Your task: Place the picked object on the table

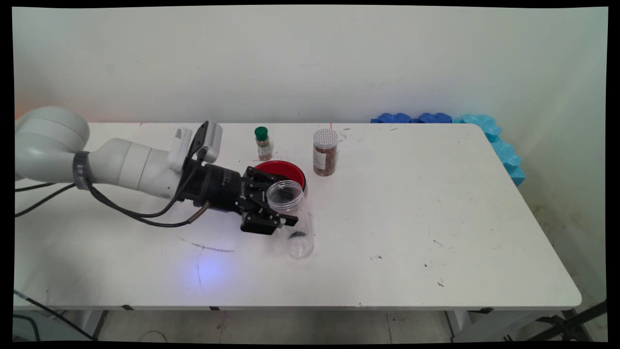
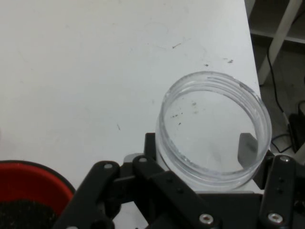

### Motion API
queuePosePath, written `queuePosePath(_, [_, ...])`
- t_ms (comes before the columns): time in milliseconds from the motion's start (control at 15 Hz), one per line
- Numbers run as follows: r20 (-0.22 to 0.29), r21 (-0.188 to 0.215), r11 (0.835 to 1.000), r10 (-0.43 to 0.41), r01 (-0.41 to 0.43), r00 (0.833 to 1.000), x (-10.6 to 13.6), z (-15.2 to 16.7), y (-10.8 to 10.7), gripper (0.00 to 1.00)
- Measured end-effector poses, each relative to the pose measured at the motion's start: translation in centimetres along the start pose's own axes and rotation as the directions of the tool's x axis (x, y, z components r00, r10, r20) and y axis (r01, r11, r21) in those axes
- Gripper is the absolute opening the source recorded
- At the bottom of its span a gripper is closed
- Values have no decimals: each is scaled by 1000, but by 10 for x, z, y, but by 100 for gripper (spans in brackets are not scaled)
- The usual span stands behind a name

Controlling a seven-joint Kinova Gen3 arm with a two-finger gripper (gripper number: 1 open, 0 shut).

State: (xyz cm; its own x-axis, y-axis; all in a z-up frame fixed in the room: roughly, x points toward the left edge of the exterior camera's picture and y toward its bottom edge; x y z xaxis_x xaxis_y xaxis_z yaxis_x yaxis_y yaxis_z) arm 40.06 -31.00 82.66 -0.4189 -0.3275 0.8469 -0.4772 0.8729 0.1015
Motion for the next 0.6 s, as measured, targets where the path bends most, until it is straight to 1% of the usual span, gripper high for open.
queuePosePath(600, [-7, -1, 1000, 1, -1, 1000, -7, 14, -2, 0])
